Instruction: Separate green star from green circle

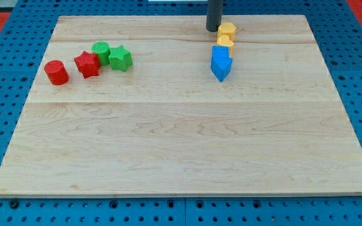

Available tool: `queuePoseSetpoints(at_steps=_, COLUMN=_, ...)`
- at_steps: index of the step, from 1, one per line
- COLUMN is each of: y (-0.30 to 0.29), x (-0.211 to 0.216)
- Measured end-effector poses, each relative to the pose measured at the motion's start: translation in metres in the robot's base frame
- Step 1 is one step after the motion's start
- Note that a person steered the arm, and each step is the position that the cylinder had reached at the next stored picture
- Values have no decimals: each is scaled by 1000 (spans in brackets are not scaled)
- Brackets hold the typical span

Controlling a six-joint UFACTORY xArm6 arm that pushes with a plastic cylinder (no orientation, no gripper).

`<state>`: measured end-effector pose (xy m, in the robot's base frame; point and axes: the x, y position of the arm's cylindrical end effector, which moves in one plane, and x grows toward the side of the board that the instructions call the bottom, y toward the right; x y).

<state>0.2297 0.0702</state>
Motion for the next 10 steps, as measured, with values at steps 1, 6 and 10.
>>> queuePoseSetpoints(at_steps=1, y=-22, x=-19)
queuePoseSetpoints(at_steps=6, y=-136, x=33)
queuePoseSetpoints(at_steps=10, y=-194, x=125)
